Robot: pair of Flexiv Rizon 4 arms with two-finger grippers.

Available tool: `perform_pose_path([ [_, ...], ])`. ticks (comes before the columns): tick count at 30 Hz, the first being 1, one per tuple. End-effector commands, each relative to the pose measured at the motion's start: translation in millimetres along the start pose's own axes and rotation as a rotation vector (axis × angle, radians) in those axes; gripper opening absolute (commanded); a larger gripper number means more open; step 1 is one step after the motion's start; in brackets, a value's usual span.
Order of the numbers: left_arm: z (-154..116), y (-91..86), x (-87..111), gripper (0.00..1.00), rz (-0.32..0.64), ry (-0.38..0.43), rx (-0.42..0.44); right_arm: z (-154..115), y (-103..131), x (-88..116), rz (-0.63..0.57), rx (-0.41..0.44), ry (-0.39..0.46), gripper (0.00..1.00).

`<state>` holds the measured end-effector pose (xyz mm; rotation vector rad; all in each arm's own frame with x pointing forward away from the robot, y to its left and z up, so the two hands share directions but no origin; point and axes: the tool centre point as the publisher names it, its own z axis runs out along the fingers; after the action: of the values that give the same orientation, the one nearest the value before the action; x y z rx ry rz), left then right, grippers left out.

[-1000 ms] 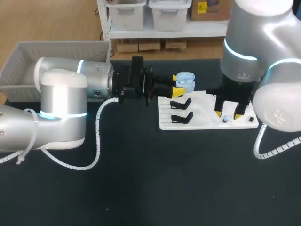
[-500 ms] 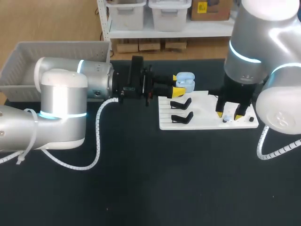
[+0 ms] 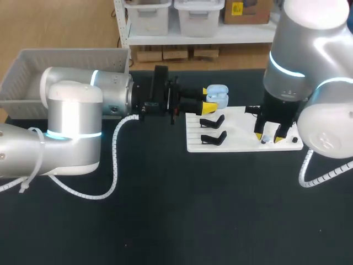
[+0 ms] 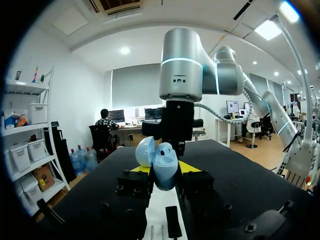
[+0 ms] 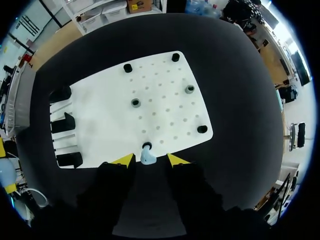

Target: Pick up each earbud case from the left stands, insert the matching earbuds, close the lid, and place the case in the box.

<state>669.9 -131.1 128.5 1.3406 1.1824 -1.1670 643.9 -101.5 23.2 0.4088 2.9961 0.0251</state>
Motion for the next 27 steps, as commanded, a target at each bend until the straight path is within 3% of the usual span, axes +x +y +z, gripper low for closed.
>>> perform_pose_path([
  [1, 0, -0.1, 0.2, 0.00, 0.000, 0.001, -0.001, 2, 0, -1, -0.001, 0.000, 0.005, 0.38],
  [27, 0, -0.1, 0.2, 0.00, 0.000, 0.001, -0.001, 13, 2, -2, 0.004, 0.004, 0.006, 0.31],
])
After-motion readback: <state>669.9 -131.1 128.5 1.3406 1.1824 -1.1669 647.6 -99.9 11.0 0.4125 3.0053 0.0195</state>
